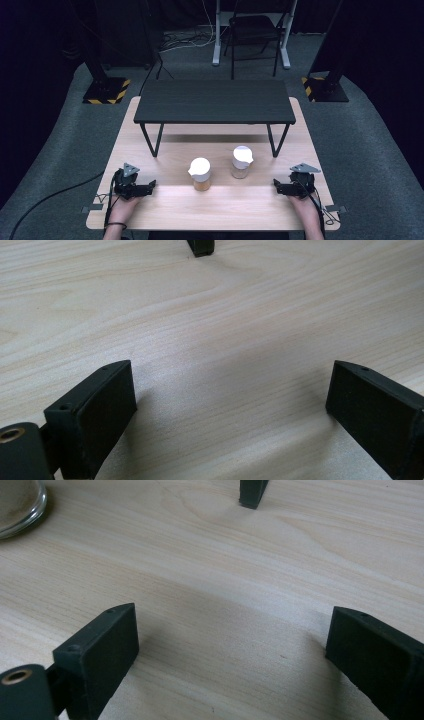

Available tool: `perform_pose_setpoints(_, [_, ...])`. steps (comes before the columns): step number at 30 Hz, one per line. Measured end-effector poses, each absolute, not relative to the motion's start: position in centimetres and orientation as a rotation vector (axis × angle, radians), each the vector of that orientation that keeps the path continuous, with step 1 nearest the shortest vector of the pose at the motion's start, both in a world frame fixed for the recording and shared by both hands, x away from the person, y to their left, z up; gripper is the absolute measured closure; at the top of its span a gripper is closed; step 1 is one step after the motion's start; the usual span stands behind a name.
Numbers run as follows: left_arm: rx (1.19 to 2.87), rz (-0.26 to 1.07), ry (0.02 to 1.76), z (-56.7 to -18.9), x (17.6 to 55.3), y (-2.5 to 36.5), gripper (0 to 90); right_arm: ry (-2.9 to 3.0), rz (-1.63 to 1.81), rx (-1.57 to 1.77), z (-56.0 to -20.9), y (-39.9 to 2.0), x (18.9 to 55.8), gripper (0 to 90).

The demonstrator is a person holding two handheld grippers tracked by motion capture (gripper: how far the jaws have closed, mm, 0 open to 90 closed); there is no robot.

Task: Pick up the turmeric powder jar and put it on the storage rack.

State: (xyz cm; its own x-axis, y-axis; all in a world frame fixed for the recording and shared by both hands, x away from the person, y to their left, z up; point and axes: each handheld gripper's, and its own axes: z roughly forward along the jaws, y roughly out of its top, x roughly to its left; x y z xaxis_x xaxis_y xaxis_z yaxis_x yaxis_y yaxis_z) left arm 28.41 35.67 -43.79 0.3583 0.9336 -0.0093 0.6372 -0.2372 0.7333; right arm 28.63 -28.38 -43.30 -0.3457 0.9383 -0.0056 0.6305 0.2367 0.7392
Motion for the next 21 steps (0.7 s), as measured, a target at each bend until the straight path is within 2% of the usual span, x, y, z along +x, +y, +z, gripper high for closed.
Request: perform_pose_setpoints(21, [1.975, 0.579, 1.354, -43.77, 28.25, 35.78, 5.3, 2.059, 0.905, 1.438, -43.3, -28.33, 28.54, 6.0])
